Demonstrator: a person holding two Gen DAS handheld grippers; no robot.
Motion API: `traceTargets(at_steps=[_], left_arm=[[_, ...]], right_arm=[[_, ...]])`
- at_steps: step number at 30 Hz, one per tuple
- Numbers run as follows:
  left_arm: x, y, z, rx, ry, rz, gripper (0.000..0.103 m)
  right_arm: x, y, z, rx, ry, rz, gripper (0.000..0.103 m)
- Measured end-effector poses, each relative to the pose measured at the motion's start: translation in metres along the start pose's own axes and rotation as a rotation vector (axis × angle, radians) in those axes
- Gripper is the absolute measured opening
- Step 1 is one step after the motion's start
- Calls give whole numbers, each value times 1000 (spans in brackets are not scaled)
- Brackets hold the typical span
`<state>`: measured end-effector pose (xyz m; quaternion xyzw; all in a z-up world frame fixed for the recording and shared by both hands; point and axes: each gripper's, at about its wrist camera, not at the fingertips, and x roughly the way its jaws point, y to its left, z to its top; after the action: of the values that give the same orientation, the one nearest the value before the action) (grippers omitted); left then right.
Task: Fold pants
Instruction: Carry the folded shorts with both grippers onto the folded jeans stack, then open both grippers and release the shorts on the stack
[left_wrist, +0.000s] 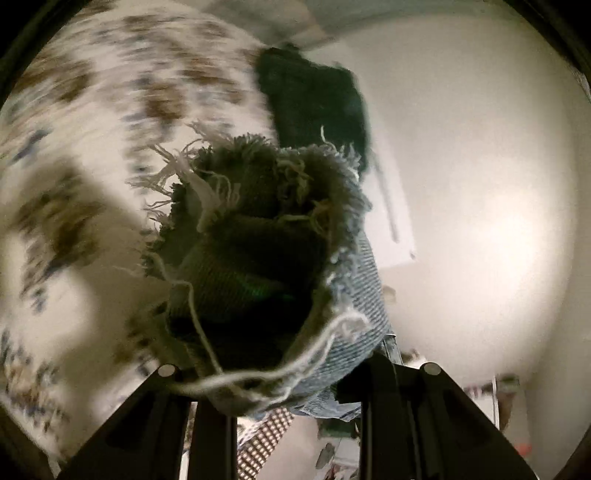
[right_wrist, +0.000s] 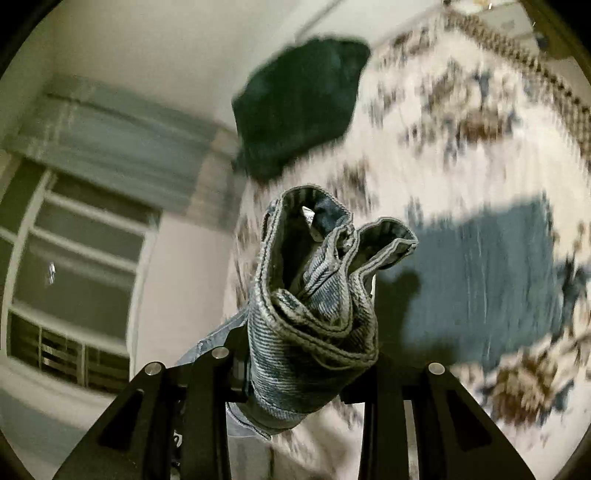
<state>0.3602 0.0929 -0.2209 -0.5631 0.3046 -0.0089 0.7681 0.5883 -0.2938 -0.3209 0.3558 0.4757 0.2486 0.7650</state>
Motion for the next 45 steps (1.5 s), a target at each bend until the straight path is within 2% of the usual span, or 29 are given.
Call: traceTargets(at_steps=[4,7,9,11,14,17,22,26,29,31,33,34,35,37,40,45], left_arm=[[76,-27,20,90,92,-54,21],[142,-11,17,133,185,-53,21],[180,13,5,155,250,-21,21],[218,54,-16,165,330,42,21],[243,106,-40,152,412,130,21],[242,133,-66,132,454,153,21],[225,134,-76,159,463,145,21],[227,134,-75,167,487,195,27],[228,134,-73,194,497,250,35],[226,126,-73,250,490,310,45],[223,115,-76,330,480,363,55],[220,107,-78,384,466,392,63],[218,104,-79,420,459,411,81],[215,89,-85,526,455,459,84],[210,70,-96,693,430,545,84],[191,49,-105,854,386,593,95]], right_arm=[[-20,-9,50,8,-149,-38,33],[-21,-54,56,57,-211,-76,33],[-15,-99,46,126,-218,-96,33],[-2,-144,33,190,-200,-138,33],[17,-218,-8,328,-149,-197,33],[20,-253,-38,389,-142,-204,33],[7,-248,-49,367,-150,-213,33],[15,-250,-41,319,-103,-259,36],[20,-257,-43,301,-51,-287,44],[17,-253,-45,289,-31,-300,55],[13,-244,-46,251,-25,-355,62],[11,-238,-47,227,-25,-387,68],[9,-233,-49,211,-25,-409,72],[6,-220,-54,164,-24,-478,83],[-3,-197,-63,80,-51,-589,89],[-22,-150,-80,-80,-124,-784,98]])
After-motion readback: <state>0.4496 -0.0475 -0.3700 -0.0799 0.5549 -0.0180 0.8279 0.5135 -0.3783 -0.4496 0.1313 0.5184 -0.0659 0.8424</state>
